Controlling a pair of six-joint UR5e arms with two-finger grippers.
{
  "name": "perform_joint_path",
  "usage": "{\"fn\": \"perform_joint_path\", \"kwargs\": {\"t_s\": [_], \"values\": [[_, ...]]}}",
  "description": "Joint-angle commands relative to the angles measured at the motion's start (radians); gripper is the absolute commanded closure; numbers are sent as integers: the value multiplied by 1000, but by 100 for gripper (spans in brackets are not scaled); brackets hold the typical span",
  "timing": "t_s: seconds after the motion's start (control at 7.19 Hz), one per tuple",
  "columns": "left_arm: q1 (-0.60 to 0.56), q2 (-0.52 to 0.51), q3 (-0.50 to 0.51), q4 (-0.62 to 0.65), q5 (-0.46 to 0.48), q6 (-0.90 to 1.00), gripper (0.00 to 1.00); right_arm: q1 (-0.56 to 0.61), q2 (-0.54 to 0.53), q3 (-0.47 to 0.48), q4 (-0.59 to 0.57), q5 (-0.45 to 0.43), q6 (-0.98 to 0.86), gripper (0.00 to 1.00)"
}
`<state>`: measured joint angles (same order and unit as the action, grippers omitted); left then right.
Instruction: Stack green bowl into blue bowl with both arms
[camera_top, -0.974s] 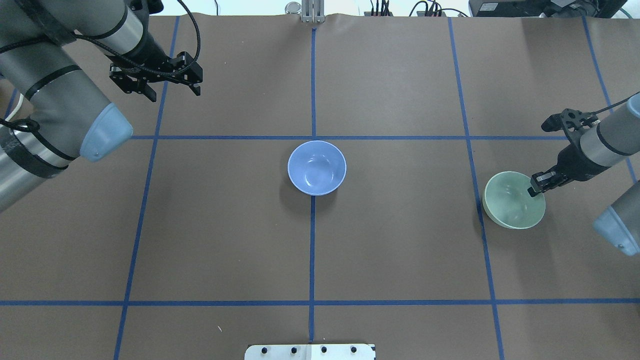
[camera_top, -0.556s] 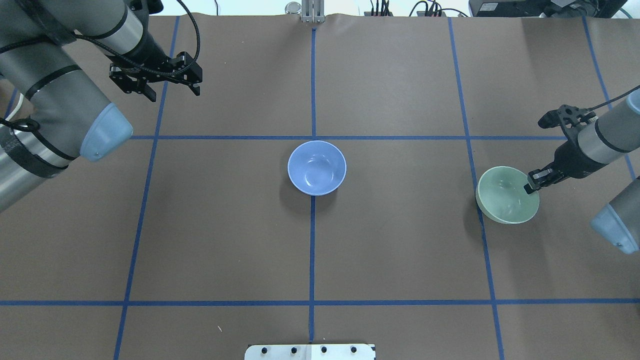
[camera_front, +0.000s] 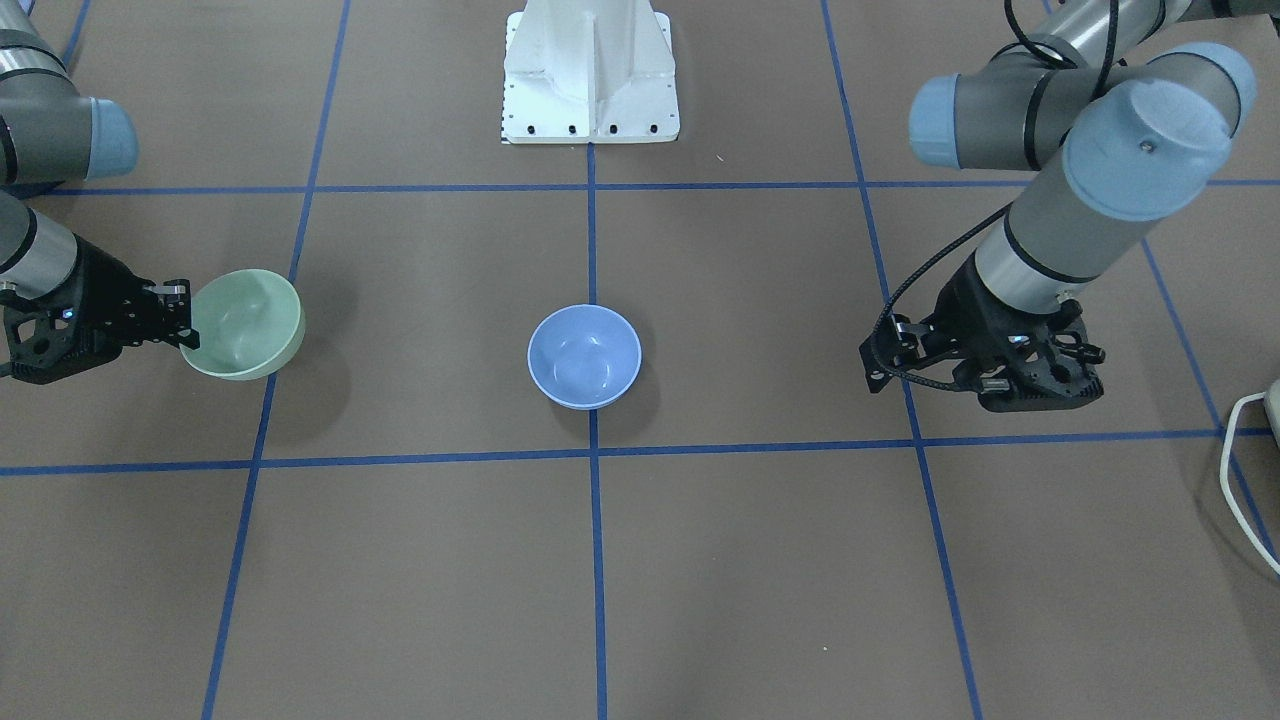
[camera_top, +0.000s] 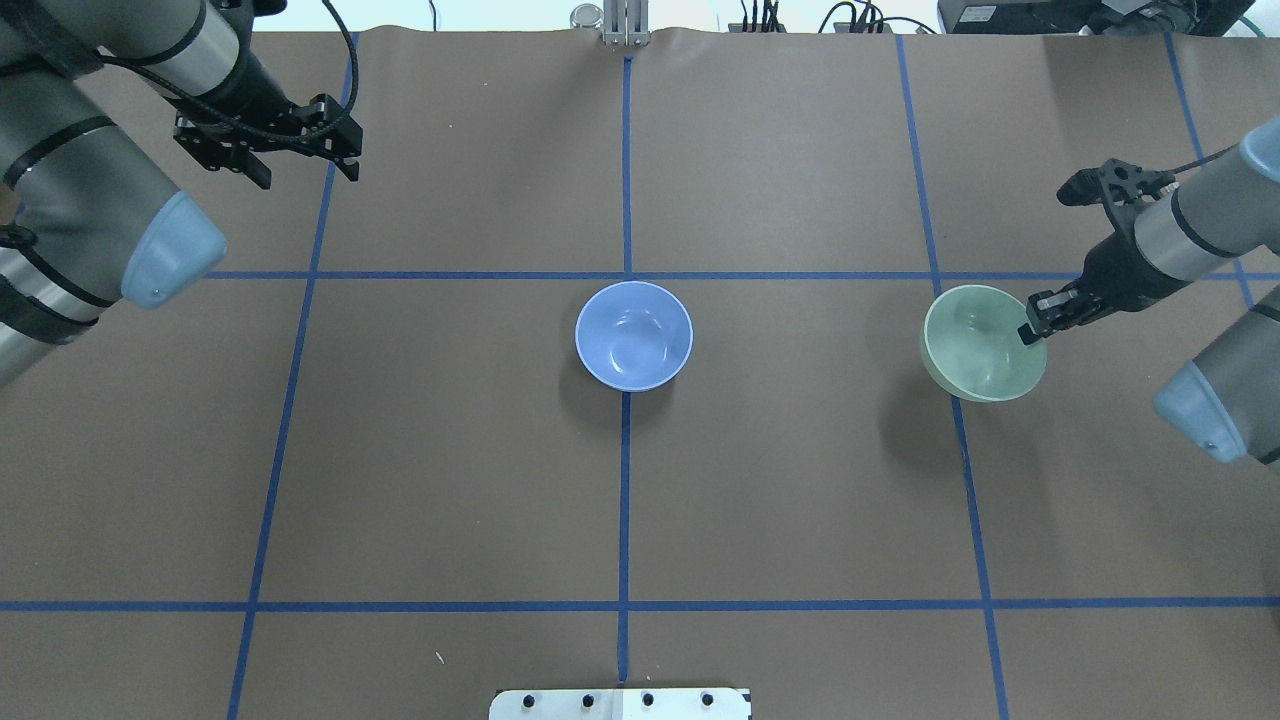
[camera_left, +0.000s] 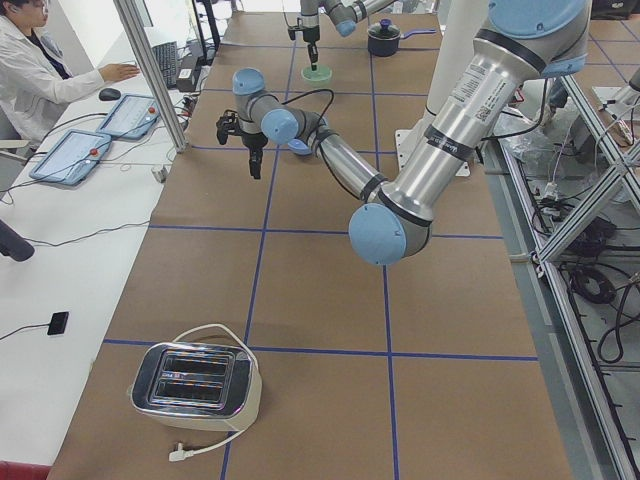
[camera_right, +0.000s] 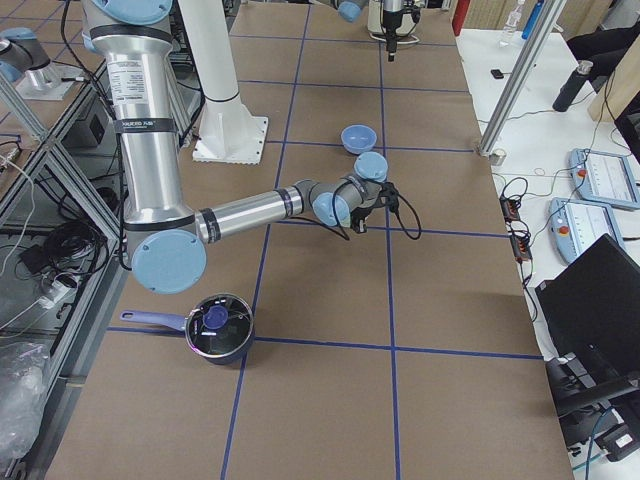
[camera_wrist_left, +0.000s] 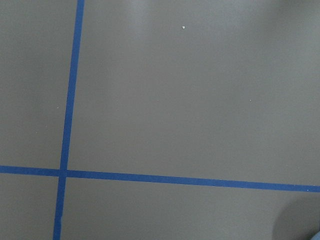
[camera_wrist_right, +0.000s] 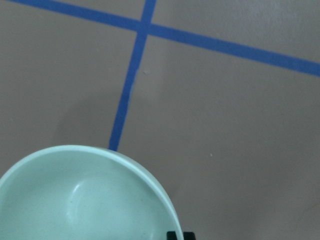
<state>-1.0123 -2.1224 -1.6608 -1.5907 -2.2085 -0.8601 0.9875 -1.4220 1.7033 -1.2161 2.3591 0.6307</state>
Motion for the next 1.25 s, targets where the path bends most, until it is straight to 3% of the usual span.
{"fn": "perform_joint_path", "kwargs": {"t_s": [0.0, 0.28, 0.42, 0.7, 1.11], "values": [[-38, 36, 3, 2, 0, 106, 3, 2, 189, 9, -170, 2, 101, 100], [-48, 64, 12, 0, 0, 165, 3, -33, 322, 3, -278, -3, 170, 100], [-48, 84, 13, -14, -2, 174, 3, -77, 369, -8, -283, -13, 244, 100], [-51, 111, 24, -20, -2, 228, 3, -179, 464, -45, -283, -117, 386, 100], [-54, 159, 33, -79, -2, 246, 3, -239, 554, -109, -281, -158, 442, 100]]}}
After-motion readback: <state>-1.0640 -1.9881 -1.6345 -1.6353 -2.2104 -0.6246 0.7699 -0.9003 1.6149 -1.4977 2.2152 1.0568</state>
